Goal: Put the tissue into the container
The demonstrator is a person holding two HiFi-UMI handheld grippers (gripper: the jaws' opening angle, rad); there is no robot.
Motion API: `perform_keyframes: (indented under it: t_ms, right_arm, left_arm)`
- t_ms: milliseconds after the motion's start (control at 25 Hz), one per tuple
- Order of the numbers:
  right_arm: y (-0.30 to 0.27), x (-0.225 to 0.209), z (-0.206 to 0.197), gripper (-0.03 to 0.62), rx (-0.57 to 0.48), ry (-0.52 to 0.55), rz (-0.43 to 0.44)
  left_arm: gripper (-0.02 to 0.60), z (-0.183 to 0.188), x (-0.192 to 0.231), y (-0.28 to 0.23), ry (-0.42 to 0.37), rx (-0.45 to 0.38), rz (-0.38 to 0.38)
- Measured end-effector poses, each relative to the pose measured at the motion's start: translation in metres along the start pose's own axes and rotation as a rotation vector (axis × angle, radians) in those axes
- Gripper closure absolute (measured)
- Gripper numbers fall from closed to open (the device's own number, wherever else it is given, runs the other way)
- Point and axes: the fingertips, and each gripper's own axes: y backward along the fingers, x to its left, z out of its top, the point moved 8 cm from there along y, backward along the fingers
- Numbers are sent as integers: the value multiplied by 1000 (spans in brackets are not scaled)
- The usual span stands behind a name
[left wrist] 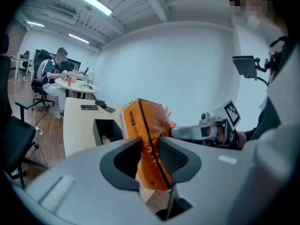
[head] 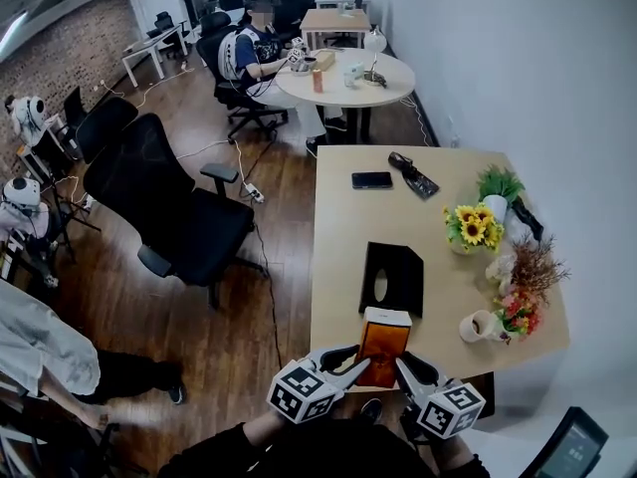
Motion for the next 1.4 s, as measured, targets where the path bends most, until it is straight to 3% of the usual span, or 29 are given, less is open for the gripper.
perform_keyframes:
  t_ms: [560, 920, 1200, 1400]
  right_arm:
    - [-30, -15, 51, 523, -33, 29, -10]
    - [-59, -42, 83, 525, -11, 0, -29]
    - [-81, -64, 101, 525, 13, 12, -58]
    - [-94, -77, 106, 526, 35, -34, -68]
  left_arm:
    - [486, 50, 34, -19, -4, -28, -18]
    - [486, 82, 64, -47, 7, 11, -14]
    - [486, 95, 88, -72, 69, 32, 0]
    - [488, 99, 102, -83, 124, 45, 12]
